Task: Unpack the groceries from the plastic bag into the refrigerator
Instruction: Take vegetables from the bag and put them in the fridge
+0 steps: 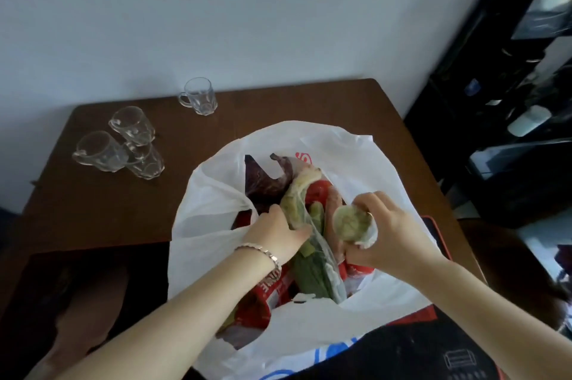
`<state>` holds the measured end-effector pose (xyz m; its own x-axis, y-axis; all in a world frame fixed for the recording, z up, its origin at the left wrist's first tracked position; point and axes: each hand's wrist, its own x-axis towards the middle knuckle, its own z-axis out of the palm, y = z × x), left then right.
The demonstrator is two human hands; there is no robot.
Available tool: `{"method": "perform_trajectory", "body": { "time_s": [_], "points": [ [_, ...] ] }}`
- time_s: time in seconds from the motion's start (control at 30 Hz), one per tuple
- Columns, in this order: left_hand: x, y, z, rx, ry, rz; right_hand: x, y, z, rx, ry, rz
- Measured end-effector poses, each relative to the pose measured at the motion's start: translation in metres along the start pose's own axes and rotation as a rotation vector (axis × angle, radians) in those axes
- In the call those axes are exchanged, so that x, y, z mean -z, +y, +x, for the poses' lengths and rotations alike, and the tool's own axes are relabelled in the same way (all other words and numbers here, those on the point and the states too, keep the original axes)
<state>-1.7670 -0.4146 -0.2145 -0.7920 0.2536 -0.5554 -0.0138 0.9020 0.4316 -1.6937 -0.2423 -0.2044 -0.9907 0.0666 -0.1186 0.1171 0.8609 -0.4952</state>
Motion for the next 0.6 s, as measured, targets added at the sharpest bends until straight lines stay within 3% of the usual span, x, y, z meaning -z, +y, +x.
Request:
{"method": "perform_trajectory", "body": {
  "time_s": [0.1,0.23,0.43,0.6],
  "points": [
    [-0.021,0.011,0.022,0.181,-0.120,-0.065,0.015,0.012,-0.031,-0.076,0.115,0.302],
    [-0.038,0.019,0.024,0.245,0.034,-0.194,0.015,0.029,-0.050,-0.180,0.144,0.535],
    [-0.025,0.022,-0.014,0.095,0.260,-0.505,0.021,0.030,-0.061,-0.239,0.170,0.649],
    [0.008,0.018,-0.061,-0.074,0.373,-0.606,0.023,0.012,-0.071,-0.281,0.228,0.642]
  ]
}}
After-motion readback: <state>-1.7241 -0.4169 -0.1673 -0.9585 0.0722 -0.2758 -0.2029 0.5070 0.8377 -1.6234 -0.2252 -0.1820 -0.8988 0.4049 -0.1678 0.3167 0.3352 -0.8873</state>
